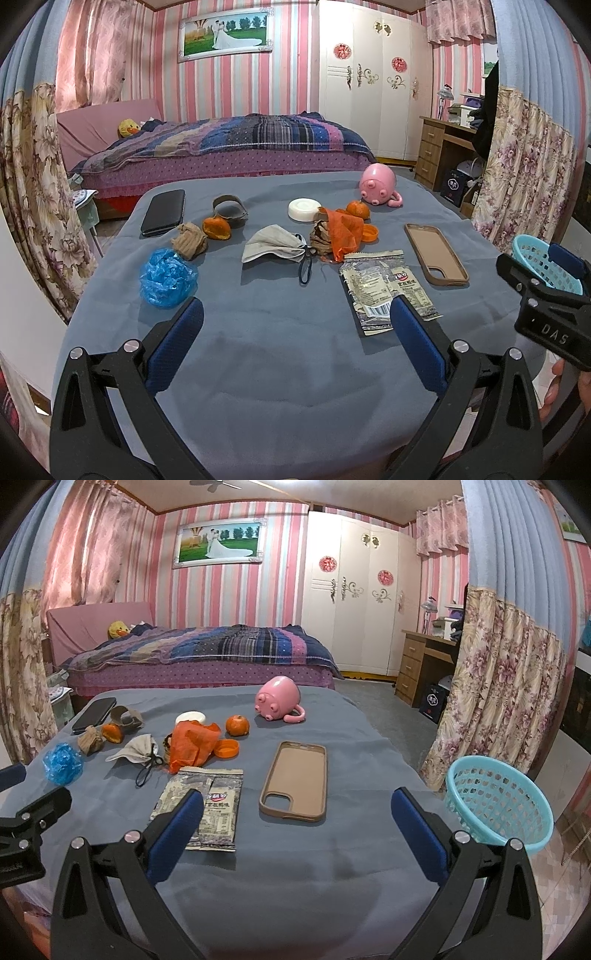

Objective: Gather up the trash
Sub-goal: 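Reach the right tool toward the snack packet while the left tool approaches the blue bag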

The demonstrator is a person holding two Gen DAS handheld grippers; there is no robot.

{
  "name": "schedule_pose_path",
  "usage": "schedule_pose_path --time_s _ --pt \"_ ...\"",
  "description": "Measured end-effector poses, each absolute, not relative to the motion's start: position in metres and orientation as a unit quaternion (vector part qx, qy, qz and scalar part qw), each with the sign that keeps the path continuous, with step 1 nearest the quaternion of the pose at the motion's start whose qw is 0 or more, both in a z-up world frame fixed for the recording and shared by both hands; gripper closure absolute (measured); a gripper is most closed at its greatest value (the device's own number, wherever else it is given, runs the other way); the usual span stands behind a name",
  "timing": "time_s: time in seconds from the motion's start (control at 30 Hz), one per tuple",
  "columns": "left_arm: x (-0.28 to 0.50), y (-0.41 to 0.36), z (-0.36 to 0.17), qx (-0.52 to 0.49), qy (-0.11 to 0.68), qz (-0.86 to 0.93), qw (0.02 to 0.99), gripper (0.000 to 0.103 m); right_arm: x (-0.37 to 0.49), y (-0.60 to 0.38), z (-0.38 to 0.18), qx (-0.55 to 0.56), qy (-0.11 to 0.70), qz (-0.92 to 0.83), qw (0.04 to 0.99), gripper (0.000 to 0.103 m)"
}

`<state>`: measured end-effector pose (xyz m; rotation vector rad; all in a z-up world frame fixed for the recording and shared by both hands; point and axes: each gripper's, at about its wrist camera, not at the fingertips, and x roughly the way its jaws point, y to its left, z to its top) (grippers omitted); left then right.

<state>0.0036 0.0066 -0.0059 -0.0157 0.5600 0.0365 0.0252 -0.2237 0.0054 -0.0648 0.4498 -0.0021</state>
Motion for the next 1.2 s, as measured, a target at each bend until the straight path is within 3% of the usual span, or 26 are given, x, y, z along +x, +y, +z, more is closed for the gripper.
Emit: schedule_pose_path --time_s 0.5,0.8,1.2 --pt "0.029 0.036 0.024 -0.005 0.261 0.049 0.964 0.005 0.066 -0.207 0.023 -0.052 0.229 0.017 0.972 0.004" --pt "0.048 0.095 0.0 -0.039 0.297 0.095 0.949 0.005 0.118 -0.184 0.001 -0.046 0.297 0.041 0.953 0.004" --pt "0.059 0.125 -0.028 -0.043 0.32 0.132 0.937 0.005 0.117 -0.162 -0.036 -0.089 0.317 0.059 0.942 0.004"
